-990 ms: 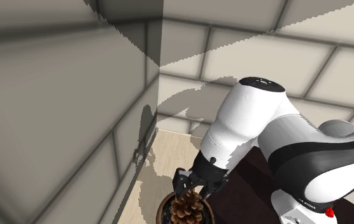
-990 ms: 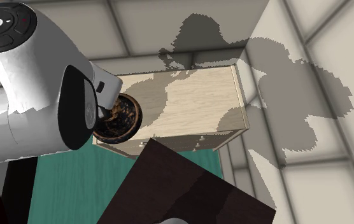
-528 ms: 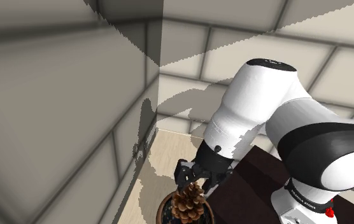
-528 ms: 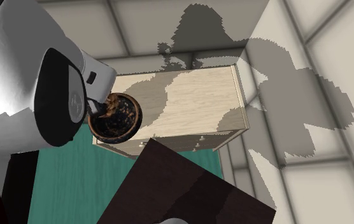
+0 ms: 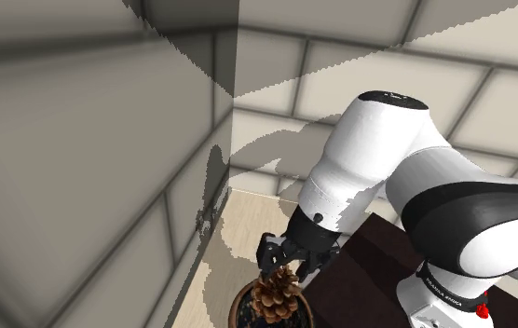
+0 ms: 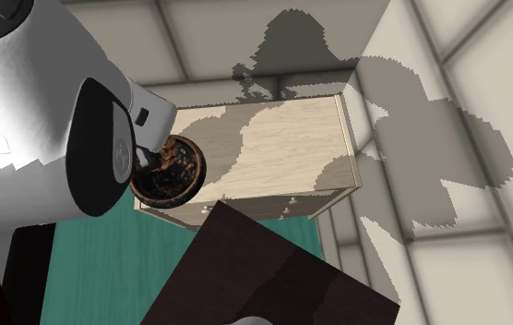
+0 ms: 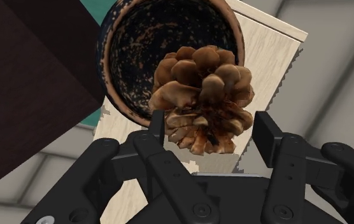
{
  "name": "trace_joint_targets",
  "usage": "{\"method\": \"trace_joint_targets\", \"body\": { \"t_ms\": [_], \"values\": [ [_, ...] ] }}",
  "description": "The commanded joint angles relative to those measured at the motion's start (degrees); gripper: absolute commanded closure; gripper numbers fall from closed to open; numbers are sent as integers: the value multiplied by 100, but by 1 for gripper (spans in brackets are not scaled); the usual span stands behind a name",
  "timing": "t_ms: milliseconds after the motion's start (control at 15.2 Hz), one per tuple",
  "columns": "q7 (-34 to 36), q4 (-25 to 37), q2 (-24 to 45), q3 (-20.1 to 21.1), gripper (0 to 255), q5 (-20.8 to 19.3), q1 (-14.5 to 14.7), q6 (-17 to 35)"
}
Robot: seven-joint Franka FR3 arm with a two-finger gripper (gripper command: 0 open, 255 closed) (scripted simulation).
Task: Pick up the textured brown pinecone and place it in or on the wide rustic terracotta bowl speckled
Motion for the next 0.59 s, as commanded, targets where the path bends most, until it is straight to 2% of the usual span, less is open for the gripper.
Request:
{"method": "trace_joint_targets", "body": {
  "t_ms": [0,528],
  "values": [
    [5,-77,117,59,255,6,-13,198],
    [81,-324,717,326,255,-80,-140,1030]
  ]
}}
